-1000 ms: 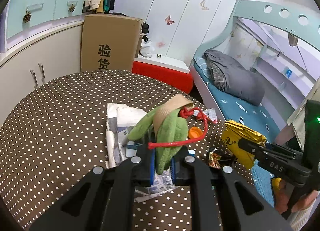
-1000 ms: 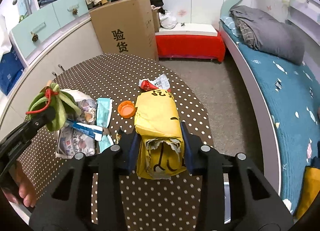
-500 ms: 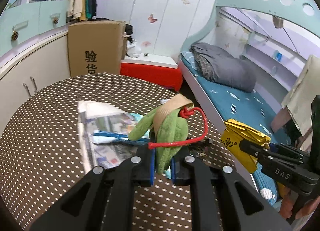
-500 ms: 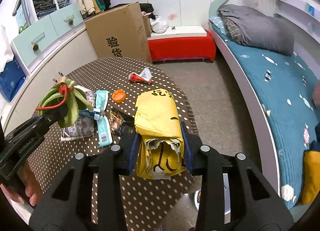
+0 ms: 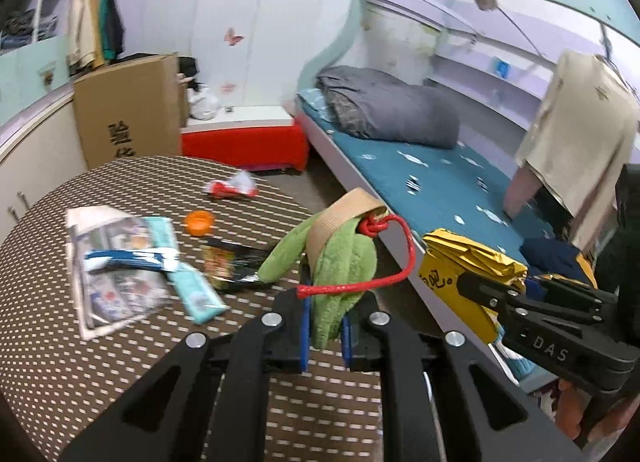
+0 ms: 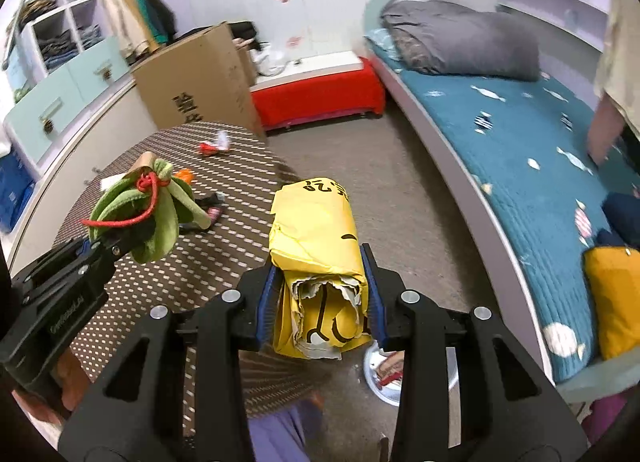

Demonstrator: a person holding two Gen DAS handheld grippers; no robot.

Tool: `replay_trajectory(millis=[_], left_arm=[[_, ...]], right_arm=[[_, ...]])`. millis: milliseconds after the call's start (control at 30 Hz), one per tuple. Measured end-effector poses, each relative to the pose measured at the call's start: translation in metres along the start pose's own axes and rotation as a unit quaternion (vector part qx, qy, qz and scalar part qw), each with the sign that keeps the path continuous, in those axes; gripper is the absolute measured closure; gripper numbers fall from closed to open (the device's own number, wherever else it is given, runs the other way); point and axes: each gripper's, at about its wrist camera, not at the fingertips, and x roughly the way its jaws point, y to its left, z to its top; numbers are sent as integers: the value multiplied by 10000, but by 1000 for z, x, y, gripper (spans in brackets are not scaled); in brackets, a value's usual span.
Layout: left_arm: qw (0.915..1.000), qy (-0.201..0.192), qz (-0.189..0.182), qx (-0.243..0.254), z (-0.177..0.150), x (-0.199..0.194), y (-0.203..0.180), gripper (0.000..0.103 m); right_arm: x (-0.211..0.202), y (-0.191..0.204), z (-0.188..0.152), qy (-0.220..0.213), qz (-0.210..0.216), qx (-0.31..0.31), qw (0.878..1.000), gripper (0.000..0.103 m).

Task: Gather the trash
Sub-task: 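Carry the green pouch and yellow bag over the bucket with both tools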

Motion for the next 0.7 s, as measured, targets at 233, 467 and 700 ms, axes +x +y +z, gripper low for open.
replay_trajectory(millis=[233, 467, 700], left_arm=[[9983, 213, -336, 425, -17, 14, -61, 92], [9938, 475, -591, 812, -39, 30, -116, 91], [9874, 803, -749, 1138, -65, 50, -159, 91]], right_arm=[[-22, -50, -22, -108, -271, 507, 9983, 66], [-35, -97, -51, -66, -524, 965, 9939, 66], [-39, -145, -88, 103, -759, 1475, 9861, 66]])
